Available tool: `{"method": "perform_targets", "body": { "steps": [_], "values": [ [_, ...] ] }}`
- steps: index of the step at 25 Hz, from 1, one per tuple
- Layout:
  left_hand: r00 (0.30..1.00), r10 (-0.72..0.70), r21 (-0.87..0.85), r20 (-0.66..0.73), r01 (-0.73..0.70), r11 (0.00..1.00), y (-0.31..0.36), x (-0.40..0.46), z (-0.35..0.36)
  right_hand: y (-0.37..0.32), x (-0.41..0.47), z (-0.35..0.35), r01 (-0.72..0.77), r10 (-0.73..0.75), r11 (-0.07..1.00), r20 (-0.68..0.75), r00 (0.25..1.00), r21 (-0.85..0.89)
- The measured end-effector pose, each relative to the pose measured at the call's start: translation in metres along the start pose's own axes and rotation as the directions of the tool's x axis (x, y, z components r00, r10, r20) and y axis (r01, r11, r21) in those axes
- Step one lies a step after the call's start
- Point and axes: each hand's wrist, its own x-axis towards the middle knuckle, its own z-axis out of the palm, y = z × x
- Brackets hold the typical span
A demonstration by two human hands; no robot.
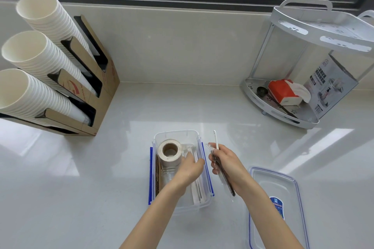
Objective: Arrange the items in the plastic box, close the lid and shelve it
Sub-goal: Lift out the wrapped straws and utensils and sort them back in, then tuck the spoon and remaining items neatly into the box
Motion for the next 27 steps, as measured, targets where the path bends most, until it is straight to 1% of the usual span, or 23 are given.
{"method": "perform_targets", "body": {
  "steps": [2, 3, 6, 7, 9, 12, 16, 18, 20, 21, 23, 25, 27],
  "values": [
    [0.999, 0.045, -0.020, -0.030, -0.045, 0.999, 0.005, -0.009, -0.006, -0.003, -0.001, 0.000, 0.024, -0.024, 1.000, -0.013, 1.000, -0.012],
    [0.997, 0.075, -0.068, -0.029, -0.077, 0.995, 0.006, -0.013, -0.009, -0.004, -0.002, 0.000, 0.036, -0.037, 0.999, -0.025, 0.999, -0.022],
    [0.990, 0.128, -0.300, 0.052, -0.107, 0.948, 0.010, -0.027, -0.015, -0.007, -0.002, 0.002, 0.069, -0.071, 0.997, -0.067, 0.995, -0.034],
    [0.988, 0.136, -0.327, 0.078, -0.103, 0.939, 0.009, -0.029, -0.016, -0.008, -0.002, 0.004, 0.085, -0.087, 0.996, -0.073, 0.994, -0.028],
    [0.984, 0.138, -0.330, 0.114, -0.093, 0.939, 0.006, -0.033, -0.015, -0.007, -0.002, 0.010, 0.116, -0.116, 0.993, -0.085, 0.990, -0.014],
    [0.983, 0.135, -0.337, 0.123, -0.087, 0.937, 0.003, -0.036, -0.015, -0.008, -0.001, 0.018, 0.115, -0.118, 0.993, -0.091, 0.989, -0.033],
    [0.991, 0.132, -0.335, 0.023, -0.117, 0.935, -0.004, -0.035, -0.026, -0.009, 0.000, 0.020, 0.073, -0.079, 0.995, -0.083, 0.993, -0.065],
    [0.990, 0.124, -0.349, -0.065, -0.139, 0.927, -0.009, -0.034, -0.034, -0.009, 0.000, 0.020, 0.074, -0.082, 0.993, -0.079, 0.994, -0.096],
    [0.977, 0.108, -0.310, -0.183, -0.162, 0.937, -0.016, -0.035, -0.043, -0.009, 0.002, 0.022, 0.096, -0.108, 0.976, -0.047, 0.993, -0.196],
    [0.964, 0.102, -0.261, -0.245, -0.167, 0.951, -0.020, -0.035, -0.048, -0.008, 0.003, 0.024, 0.109, -0.127, 0.948, -0.040, 0.991, -0.298],
    [0.940, 0.092, -0.197, -0.329, -0.164, 0.967, -0.027, -0.035, -0.058, -0.006, 0.006, 0.028, 0.115, -0.158, 0.844, -0.039, 0.987, -0.524],
    [0.931, 0.077, -0.208, -0.358, -0.160, 0.965, -0.032, -0.035, -0.066, -0.002, 0.008, 0.035, 0.092, -0.155, 0.725, -0.032, 0.987, -0.683],
    [0.928, 0.071, -0.215, -0.366, -0.159, 0.964, -0.034, -0.035, -0.069, 0.001, 0.009, 0.044, 0.072, -0.128, 0.581, -0.003, 0.992, -0.811]
  ]
}}
